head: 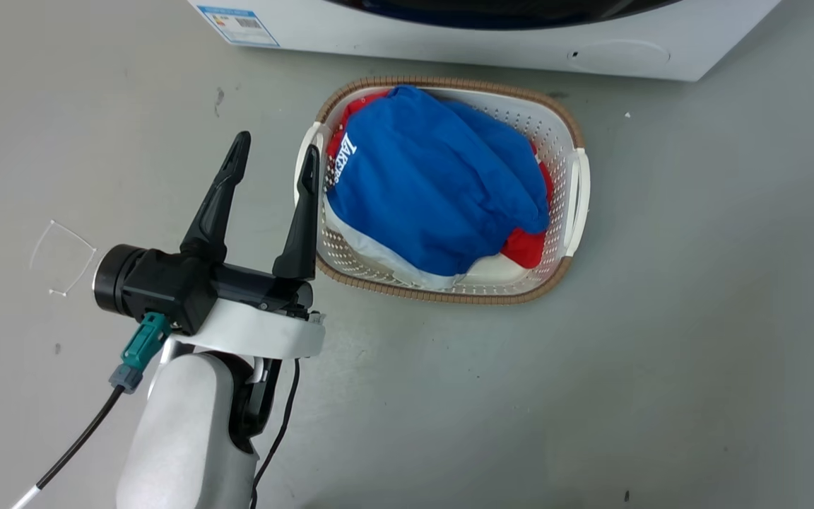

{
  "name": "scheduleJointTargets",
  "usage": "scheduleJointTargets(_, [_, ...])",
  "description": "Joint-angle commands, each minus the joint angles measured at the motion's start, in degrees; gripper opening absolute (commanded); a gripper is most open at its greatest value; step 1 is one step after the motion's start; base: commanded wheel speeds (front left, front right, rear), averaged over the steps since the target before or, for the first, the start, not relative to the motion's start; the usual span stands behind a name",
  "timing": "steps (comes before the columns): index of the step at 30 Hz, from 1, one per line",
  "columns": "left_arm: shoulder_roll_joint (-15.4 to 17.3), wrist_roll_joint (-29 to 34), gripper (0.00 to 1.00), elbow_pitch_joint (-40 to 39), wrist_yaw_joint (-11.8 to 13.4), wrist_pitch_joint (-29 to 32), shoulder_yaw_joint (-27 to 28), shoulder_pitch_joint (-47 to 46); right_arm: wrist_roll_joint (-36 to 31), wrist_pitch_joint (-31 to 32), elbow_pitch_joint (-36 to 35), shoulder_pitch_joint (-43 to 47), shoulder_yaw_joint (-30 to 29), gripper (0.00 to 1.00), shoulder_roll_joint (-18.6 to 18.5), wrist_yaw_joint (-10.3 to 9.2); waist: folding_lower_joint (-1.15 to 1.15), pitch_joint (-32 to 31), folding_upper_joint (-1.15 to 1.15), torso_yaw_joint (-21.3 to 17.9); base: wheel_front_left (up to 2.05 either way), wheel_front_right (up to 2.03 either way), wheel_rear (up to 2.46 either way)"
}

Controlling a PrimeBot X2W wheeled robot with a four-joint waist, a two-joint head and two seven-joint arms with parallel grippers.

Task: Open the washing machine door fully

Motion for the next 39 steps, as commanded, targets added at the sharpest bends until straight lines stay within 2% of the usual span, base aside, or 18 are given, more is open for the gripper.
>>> scheduleJointTargets(1, [0.0, 0.2, 1.00, -0.3, 0.0, -0.1, 0.0, -0.9, -1.0, 1.4, 0.1, -0.7, -0.5, 0.00, 0.8, 0.02, 0.00, 0.8, 0.00, 0.0, 0.00, 0.00, 0.00])
scheduleJointTargets(12, [-0.3, 0.6, 1.00, 0.5, 0.0, -0.1, 0.6, -0.9, -4.2, 12.0, -3.2, 0.5, -4.7, 0.00, 2.5, 0.03, 0.00, 0.4, 0.00, -1.0, 0.00, 0.00, 0.00])
scheduleJointTargets(25, [-0.1, 0.5, 1.00, 2.3, 0.0, -0.1, 0.4, 1.1, -3.9, 23.6, -8.5, 7.3, -8.6, 0.00, 6.2, 0.02, 0.00, -4.8, 0.00, -2.2, 0.00, 0.00, 0.00])
scheduleJointTargets(34, [0.0, 0.4, 1.00, 4.4, 0.0, -0.1, -0.6, 4.1, -2.2, 29.4, -12.3, 16.4, -7.4, 0.00, 7.9, 0.02, 0.00, -10.9, 0.00, -2.5, 0.00, 0.00, 0.00])
scheduleJointTargets(39, [0.2, 0.0, 1.00, 6.0, 0.0, -0.1, -1.9, 5.8, 0.8, 32.3, -13.8, 22.4, -4.1, 0.00, 8.1, 0.02, 0.00, -14.4, 0.00, -1.9, 0.00, 0.00, 0.00])
